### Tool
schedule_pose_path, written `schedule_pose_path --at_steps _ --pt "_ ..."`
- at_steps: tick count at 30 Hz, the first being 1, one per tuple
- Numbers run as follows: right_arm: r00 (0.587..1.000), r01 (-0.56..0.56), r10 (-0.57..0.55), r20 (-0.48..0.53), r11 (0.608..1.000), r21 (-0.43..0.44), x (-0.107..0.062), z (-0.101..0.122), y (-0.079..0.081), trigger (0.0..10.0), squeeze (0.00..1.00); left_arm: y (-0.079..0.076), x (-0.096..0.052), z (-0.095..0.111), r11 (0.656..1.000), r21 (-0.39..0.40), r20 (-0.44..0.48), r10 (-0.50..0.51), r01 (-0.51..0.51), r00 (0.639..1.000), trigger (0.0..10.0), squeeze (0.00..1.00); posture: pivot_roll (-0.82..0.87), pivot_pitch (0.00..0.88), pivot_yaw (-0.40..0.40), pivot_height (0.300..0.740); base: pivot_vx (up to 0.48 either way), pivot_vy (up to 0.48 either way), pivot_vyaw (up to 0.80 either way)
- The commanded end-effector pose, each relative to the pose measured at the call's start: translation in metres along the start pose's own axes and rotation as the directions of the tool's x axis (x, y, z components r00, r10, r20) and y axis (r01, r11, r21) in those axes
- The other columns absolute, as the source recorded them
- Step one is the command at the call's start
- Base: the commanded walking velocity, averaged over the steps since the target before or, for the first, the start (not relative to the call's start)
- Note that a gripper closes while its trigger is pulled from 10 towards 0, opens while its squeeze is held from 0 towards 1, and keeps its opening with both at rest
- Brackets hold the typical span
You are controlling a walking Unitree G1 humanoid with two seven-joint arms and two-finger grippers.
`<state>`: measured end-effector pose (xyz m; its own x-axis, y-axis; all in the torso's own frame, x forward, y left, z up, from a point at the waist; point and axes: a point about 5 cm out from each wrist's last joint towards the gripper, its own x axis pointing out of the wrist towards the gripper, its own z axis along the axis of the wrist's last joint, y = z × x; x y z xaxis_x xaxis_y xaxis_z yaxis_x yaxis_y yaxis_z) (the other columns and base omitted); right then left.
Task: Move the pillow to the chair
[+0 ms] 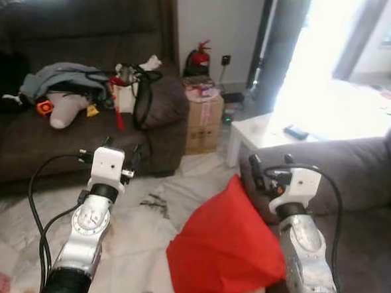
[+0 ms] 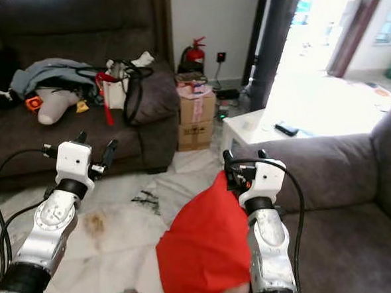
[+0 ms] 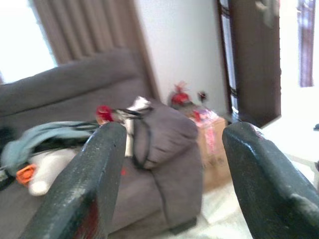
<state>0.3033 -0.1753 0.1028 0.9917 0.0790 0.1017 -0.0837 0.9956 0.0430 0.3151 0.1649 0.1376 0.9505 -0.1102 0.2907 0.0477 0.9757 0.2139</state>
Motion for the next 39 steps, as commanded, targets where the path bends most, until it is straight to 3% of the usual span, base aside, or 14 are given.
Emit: schedule_pose_path --at_steps 1,39 --pt "0.999 -0.033 0.033 0.005 0.999 0.005 0.0059 0.0028 0.0100 10.0 0.00 0.0079 -0.0100 -0.0136 1.000 0.011 -0.064 0.026 -0.026 0.998 10.0 0.00 -0.04 0.000 0.043 0.656 0.000 0.000 0.00" --pt "0.998 -0.066 0.066 -0.015 0.998 0.012 0.0067 -0.0007 0.0169 10.0 0.00 0.0019 -0.0114 -0.0166 1.000 -0.005 -0.079 0.006 -0.006 0.997 10.0 0.00 -0.04 0.000 0.039 0.627 0.000 0.000 0.00"
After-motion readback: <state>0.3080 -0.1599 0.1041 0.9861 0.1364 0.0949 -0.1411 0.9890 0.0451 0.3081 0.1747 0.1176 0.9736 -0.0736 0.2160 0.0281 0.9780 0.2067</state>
